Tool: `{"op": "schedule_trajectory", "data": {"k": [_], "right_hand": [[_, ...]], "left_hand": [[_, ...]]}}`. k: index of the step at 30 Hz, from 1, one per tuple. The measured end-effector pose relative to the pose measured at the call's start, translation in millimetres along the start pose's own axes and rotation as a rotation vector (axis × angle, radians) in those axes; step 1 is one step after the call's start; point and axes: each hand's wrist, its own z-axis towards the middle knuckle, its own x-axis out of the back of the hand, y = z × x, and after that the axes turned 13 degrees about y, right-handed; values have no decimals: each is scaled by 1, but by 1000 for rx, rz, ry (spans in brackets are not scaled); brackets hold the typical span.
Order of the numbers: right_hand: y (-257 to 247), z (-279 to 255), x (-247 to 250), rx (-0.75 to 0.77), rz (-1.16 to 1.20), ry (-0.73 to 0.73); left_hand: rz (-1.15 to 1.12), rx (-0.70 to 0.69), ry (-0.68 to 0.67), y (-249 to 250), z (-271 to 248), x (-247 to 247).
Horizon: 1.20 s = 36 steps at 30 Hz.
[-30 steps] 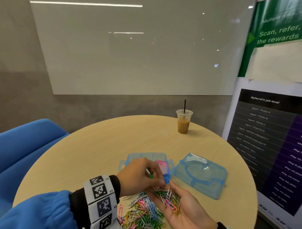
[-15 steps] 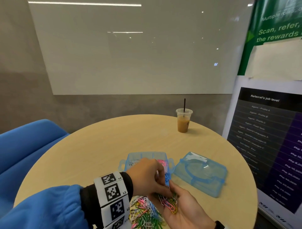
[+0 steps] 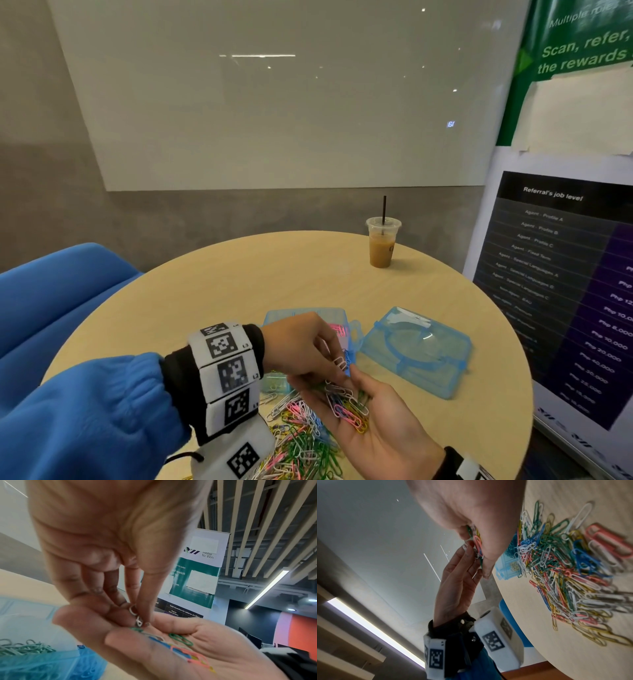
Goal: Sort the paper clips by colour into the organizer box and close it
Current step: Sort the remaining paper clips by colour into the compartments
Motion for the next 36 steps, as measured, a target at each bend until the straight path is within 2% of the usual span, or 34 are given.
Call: {"op": "schedule_trajectory", "data": {"k": [5,11,21,26,36], "right_hand": [[0,-1,-1,-12,-13,6],[-1,1,0,29,-46,65],[-7,3,0,53,-35,88],[-9,5,-1,61,-6,92],[-9,10,-2,-16,53,132]], "left_hand": [[27,-27,-16,-4,-1,3],[149,-167,72,3,-7,-4],[318,-377,66,11,-10,-7],[312,-391,58,12,-7,-8],[183,-345,24,5,-2,-9]]}}
